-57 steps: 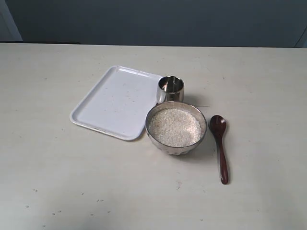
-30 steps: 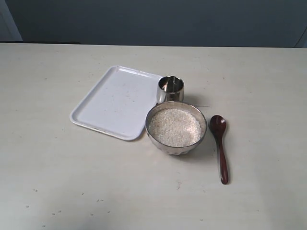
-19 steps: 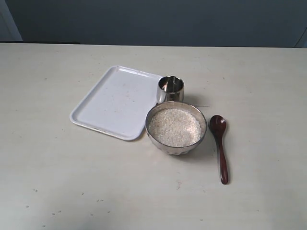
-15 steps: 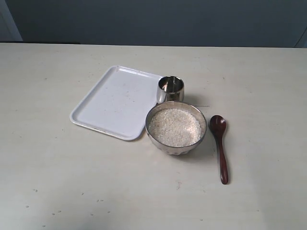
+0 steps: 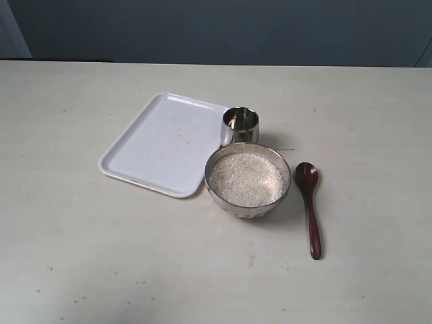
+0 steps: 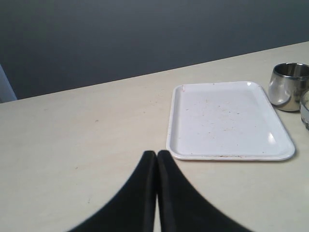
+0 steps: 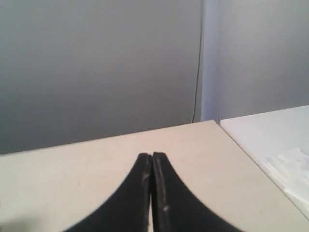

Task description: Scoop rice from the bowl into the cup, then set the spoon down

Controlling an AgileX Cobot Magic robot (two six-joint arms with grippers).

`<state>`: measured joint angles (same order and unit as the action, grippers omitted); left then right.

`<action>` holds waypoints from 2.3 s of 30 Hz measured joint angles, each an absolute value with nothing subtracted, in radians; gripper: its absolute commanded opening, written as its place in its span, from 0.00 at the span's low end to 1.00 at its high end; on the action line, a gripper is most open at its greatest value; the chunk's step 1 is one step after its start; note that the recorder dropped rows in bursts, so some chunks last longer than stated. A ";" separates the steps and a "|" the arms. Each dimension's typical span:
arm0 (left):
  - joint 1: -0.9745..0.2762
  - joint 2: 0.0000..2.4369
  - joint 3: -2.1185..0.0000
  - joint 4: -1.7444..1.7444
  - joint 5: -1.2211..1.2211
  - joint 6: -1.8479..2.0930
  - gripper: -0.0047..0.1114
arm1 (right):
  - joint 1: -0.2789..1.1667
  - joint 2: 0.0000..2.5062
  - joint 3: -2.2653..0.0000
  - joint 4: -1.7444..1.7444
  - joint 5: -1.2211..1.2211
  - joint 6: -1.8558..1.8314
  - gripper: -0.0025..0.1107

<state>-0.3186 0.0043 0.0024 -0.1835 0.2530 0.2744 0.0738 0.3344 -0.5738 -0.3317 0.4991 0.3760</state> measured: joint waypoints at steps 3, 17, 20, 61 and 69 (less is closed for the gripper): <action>-0.319 0.004 0.002 -0.184 0.253 0.274 0.04 | 0.074 0.462 -0.667 -0.113 0.596 0.094 0.02; -0.319 0.004 0.002 -0.184 0.253 0.274 0.04 | 0.194 1.167 -0.829 0.251 1.021 -0.164 0.01; -0.319 0.004 0.002 -0.184 0.253 0.274 0.04 | 0.339 1.345 -0.829 0.240 0.983 -0.113 0.01; -0.319 0.004 0.002 -0.184 0.253 0.274 0.04 | 0.579 1.710 -0.831 0.209 0.664 0.057 0.42; -0.319 0.004 0.002 -0.184 0.253 0.274 0.04 | 0.580 1.738 -0.831 0.140 0.680 0.053 0.47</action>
<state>-0.3186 0.0043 0.0024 -0.1835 0.2530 0.2744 0.5803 1.7380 -0.8310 0.1401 0.6804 0.0530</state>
